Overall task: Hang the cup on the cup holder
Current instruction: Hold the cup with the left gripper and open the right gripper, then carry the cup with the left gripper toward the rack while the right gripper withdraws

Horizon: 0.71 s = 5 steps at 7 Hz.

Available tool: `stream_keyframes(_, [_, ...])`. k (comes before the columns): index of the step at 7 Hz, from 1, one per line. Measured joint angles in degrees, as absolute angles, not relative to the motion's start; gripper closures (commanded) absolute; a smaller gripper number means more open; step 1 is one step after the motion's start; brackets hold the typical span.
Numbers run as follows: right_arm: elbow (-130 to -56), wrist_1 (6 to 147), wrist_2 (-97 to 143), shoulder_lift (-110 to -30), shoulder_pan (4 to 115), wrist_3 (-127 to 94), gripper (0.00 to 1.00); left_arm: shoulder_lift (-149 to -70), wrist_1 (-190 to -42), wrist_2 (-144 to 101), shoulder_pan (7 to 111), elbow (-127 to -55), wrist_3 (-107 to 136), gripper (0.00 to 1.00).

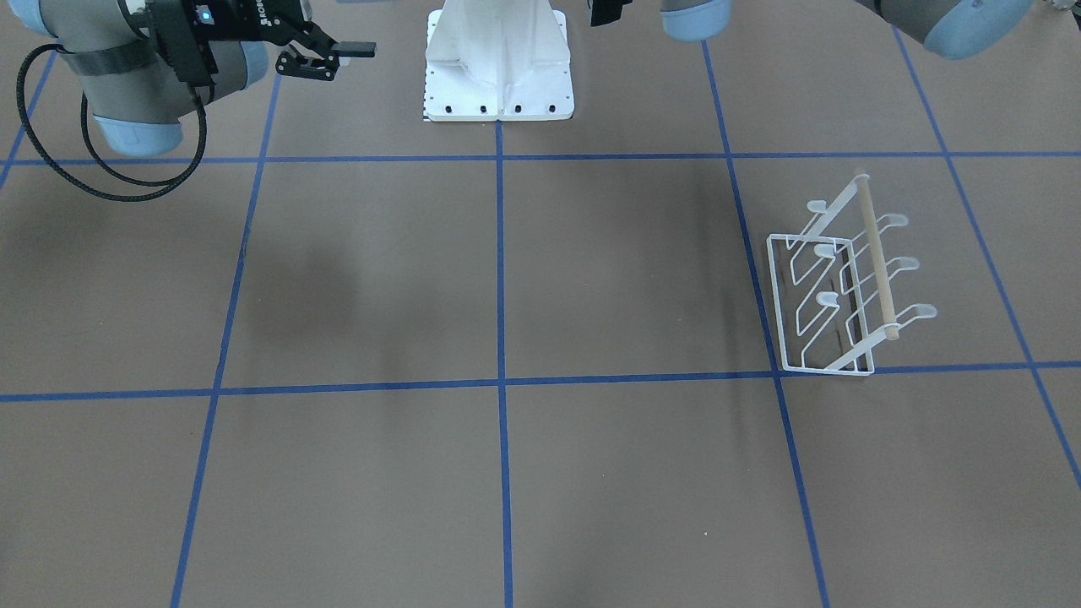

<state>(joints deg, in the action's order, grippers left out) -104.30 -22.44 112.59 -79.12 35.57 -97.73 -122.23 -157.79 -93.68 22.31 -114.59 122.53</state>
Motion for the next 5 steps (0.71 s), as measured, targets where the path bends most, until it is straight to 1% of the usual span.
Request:
stream_keyframes(3, [-103.1, -23.7, 112.9, -83.3, 39.2, -97.3, 0.0, -121.9, -157.4, -93.8, 23.1, -114.9, 121.8, 1.0])
stream_keyframes(5, [-98.6, -22.9, 115.3, -83.7, 46.2, -96.8, 0.0, -120.1, -156.6, -93.9, 25.2, -114.8, 120.4, 1.0])
